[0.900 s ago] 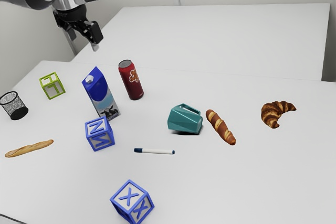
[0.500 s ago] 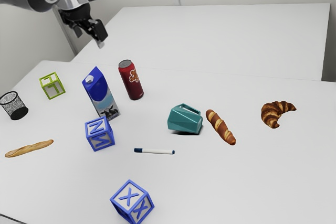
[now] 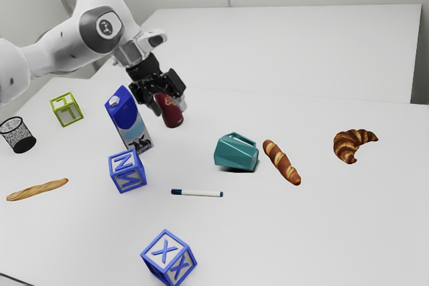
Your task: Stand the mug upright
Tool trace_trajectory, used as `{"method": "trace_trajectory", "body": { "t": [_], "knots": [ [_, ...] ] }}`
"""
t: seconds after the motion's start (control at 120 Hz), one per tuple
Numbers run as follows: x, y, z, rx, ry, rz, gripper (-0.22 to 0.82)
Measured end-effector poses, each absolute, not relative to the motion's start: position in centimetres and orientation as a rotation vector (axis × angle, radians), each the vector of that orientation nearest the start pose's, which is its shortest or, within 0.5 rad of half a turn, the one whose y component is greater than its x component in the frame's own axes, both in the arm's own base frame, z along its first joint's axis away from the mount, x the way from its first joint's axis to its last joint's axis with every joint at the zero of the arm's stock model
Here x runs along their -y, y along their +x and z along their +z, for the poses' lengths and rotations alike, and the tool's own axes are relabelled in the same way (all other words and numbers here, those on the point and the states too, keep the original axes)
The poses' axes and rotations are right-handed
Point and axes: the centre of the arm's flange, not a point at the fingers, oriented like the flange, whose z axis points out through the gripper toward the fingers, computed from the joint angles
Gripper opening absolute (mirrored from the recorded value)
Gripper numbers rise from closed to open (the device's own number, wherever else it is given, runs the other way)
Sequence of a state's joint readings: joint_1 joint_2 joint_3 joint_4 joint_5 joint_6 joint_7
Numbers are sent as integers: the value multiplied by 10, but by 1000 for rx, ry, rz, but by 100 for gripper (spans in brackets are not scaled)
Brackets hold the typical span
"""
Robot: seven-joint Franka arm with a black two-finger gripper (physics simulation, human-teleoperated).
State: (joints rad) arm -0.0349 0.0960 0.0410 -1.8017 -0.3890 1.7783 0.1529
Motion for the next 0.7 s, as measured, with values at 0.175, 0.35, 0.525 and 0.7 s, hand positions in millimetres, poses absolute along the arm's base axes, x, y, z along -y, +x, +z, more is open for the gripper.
{"method": "trace_trajectory", "body": {
  "t": [0.175, 0.35, 0.525, 0.7],
  "knots": [
    [24, 601, 431, 113, -3627, 252, 60],
    [28, 611, 395, 233, -3687, 321, 60],
    [26, 628, 367, 296, -3694, 329, 60],
    [27, 637, 350, 364, -3719, 320, 60]
  ]
}}
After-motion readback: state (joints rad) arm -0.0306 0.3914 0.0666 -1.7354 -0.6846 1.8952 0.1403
